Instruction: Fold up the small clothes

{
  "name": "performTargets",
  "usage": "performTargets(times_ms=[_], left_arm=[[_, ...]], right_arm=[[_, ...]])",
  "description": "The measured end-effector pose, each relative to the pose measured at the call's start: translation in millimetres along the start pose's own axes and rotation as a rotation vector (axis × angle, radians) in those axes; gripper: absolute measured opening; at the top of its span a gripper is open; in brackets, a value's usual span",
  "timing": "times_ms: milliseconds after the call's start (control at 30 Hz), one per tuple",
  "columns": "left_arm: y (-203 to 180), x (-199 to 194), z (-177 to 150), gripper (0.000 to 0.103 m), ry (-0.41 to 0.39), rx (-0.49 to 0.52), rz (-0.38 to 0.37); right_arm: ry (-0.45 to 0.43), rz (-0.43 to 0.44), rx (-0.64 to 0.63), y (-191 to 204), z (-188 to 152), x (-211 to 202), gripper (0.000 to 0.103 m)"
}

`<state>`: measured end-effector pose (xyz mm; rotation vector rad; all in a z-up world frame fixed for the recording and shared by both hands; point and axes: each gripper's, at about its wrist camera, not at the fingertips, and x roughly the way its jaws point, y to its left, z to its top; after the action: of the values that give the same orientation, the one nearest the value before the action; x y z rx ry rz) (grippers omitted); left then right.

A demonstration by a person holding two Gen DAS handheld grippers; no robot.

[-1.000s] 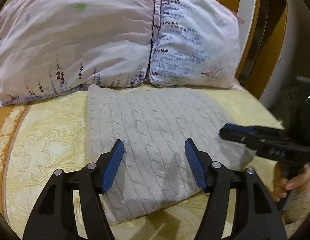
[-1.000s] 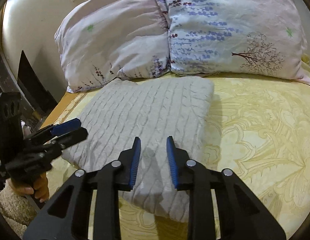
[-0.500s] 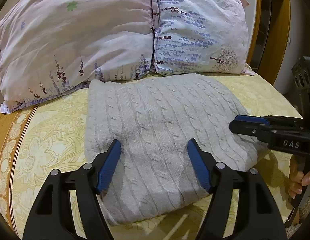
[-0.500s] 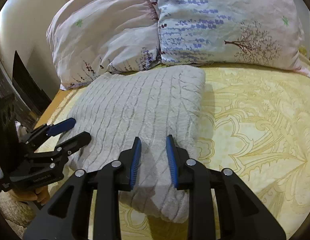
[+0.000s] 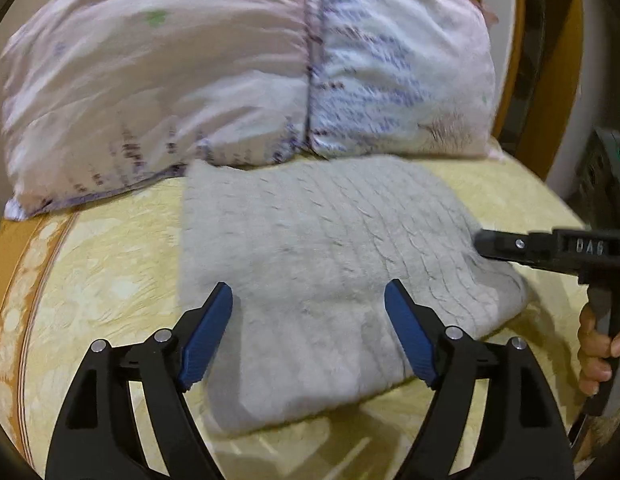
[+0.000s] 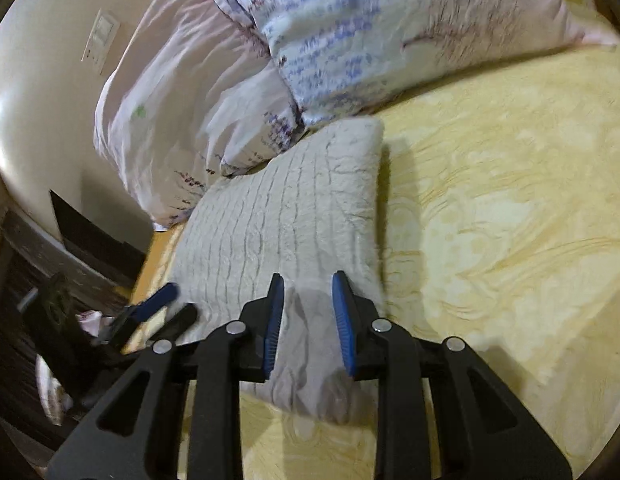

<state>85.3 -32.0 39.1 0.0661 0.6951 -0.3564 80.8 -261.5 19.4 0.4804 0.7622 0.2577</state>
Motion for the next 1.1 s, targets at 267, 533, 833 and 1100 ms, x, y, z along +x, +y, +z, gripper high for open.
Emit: performTargets(times_ms=[267, 533, 833, 1100], left_arm=[[36, -50, -18, 0.102, -0.045, -0.098, 0.131], [38, -57, -46, 0.102, 0.057, -0.159, 0.189], [20, -42, -58, 0.102, 0.142, -0.117, 0.228], [10, -26, -67, 0.102, 0.208, -0.093, 0.242]], right_arm=[[-0.137, -0.208, -0.132, 20, -19, -47, 0.092], [-0.135, -0.361, -0.234, 55, -61, -43, 0.101], [-0.023, -0.353, -0.256, 70, -83, -15, 0.101], [0.045, -0.391, -0.233, 70, -88, 1, 0.101]])
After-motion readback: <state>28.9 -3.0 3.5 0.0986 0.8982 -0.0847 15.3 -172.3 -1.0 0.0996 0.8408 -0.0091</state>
